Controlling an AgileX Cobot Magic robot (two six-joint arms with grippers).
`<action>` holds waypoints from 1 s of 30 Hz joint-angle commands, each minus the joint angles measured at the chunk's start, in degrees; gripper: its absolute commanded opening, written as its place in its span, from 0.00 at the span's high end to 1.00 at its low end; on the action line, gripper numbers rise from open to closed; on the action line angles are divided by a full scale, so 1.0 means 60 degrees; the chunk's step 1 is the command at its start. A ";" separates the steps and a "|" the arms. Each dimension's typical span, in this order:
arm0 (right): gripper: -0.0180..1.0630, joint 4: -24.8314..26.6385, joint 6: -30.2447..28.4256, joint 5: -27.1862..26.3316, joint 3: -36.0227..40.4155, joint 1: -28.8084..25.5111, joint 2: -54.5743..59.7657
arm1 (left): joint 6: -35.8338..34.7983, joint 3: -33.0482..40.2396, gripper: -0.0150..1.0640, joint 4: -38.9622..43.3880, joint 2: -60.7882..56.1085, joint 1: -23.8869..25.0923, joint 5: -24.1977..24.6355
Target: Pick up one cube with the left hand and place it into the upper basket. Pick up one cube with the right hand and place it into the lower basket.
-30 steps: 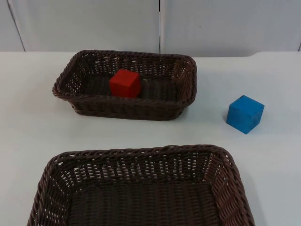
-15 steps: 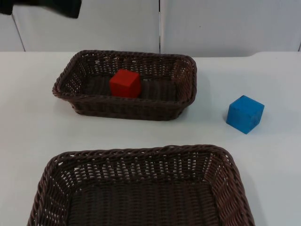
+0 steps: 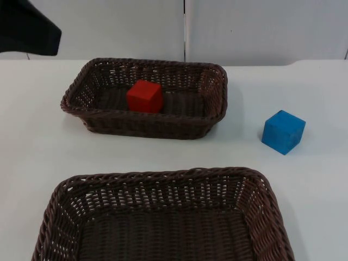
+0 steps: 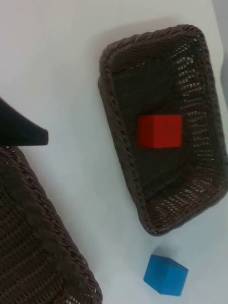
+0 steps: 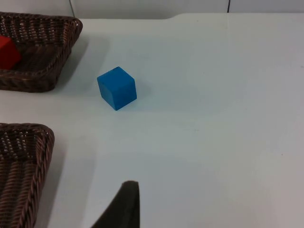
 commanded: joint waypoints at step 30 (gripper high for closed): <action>0.01 -0.0011 -0.0036 -0.0071 0.0003 -0.0051 -0.0010 | 0.0028 0.0028 0.06 0.0498 -0.0620 -0.0004 0.0572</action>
